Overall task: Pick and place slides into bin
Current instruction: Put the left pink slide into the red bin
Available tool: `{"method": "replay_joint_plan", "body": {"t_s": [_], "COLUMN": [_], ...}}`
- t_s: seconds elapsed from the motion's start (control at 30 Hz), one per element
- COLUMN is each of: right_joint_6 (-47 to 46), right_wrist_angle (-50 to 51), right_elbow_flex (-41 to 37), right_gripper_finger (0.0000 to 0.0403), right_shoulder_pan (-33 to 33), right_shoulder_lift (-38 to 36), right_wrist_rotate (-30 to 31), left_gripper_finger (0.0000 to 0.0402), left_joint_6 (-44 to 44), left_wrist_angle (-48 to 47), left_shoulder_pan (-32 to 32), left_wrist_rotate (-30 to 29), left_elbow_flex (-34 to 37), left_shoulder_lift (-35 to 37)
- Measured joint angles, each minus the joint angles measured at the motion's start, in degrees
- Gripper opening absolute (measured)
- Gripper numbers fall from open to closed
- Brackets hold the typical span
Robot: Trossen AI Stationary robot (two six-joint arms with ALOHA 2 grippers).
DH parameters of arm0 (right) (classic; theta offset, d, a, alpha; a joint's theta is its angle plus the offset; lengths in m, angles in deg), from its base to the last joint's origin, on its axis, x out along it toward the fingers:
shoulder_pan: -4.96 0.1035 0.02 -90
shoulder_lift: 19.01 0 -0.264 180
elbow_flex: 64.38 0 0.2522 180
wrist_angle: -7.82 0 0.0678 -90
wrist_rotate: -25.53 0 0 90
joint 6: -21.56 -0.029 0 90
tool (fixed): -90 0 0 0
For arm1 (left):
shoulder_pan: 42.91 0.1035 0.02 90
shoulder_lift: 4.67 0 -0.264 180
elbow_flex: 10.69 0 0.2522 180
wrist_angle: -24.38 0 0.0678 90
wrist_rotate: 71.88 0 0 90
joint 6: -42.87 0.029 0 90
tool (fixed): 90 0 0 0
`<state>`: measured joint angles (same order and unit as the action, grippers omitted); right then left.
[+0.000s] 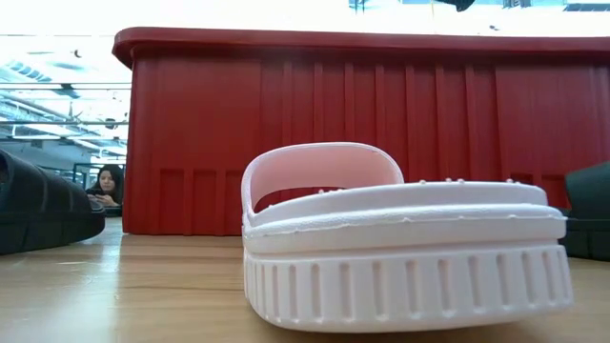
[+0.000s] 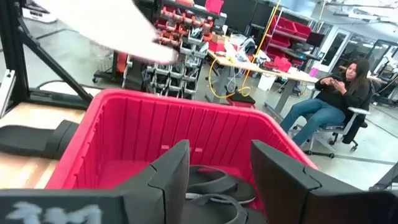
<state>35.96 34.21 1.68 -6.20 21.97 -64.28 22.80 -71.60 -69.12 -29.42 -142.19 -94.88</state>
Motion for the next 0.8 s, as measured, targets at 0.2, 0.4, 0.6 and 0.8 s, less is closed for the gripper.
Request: {"method": "replay_joint_plan", "body": {"t_s": [0.2,0.4,0.6,0.8], "right_joint_6": [1.3,1.7,1.5,2.9], "right_wrist_angle": [-1.2,-1.7,-3.1,-6.6], "right_elbow_flex": [-3.1,-4.3,-4.4,-4.4], "right_gripper_finger": [0.0160,0.0160,0.0160,0.0160], "right_shoulder_pan": [0.0,0.0,0.0,0.0], "right_shoulder_lift": [0.0,0.0,0.0,0.0], "right_wrist_rotate": [0.0,0.0,0.0,0.0], "left_gripper_finger": [0.0002,0.0002,0.0001,0.0002], "left_joint_6": [12.1,16.3,15.6,7.8], "left_wrist_angle": [0.0,-0.2,-0.2,-0.2], "left_shoulder_pan": [6.3,11.4,15.0,19.6], "left_wrist_rotate": [-10.1,-11.9,-14.0,-11.6], "left_elbow_flex": [0.9,1.0,1.0,0.9], "left_shoulder_lift": [-3.4,-7.4,-10.5,-13.2]}}
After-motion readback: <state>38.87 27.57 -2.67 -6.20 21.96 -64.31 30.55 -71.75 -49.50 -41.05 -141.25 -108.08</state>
